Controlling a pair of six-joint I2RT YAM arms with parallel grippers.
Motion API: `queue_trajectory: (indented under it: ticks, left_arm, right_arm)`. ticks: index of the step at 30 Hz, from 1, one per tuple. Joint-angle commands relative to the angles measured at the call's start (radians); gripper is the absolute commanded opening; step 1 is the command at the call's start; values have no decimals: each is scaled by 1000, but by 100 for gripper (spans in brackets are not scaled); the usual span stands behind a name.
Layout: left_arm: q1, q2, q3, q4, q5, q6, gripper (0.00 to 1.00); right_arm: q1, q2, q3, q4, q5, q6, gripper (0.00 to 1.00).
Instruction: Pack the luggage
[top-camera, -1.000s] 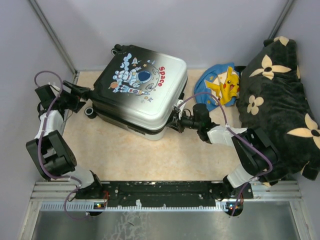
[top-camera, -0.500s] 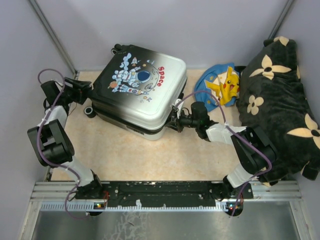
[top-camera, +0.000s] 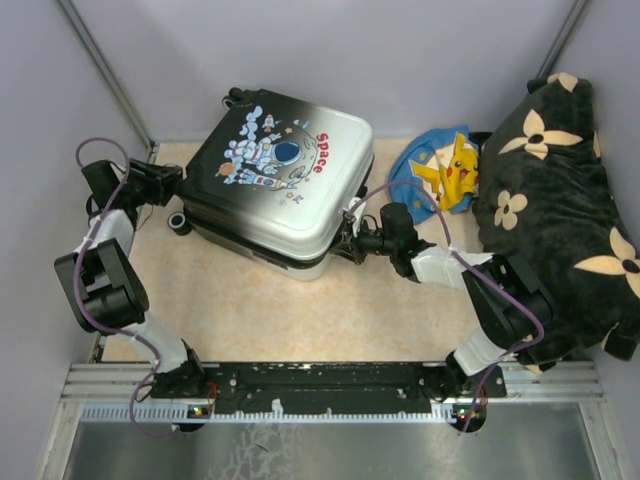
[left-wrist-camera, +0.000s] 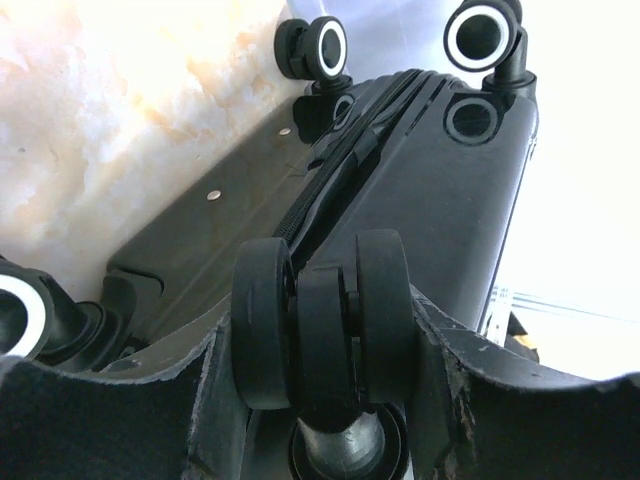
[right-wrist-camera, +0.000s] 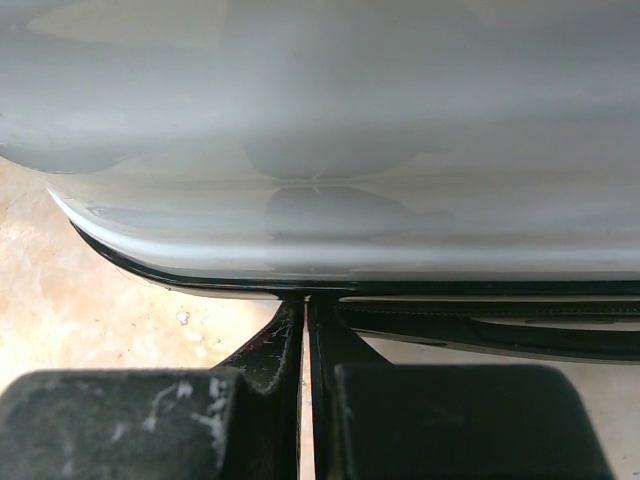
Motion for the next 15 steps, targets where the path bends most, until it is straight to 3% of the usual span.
queue_trajectory:
  ticks: [1, 4, 15]
  left_arm:
    - [21, 14, 101, -190, 0, 281, 0]
    - [22, 52, 162, -304, -16, 391, 0]
    - [21, 146, 321, -467, -15, 630, 0]
  right_arm:
    - [-46, -7, 68, 84, 171, -49, 0]
    - [-106, 6, 82, 82, 182, -87, 0]
    - [-264, 204, 314, 99, 184, -144, 0]
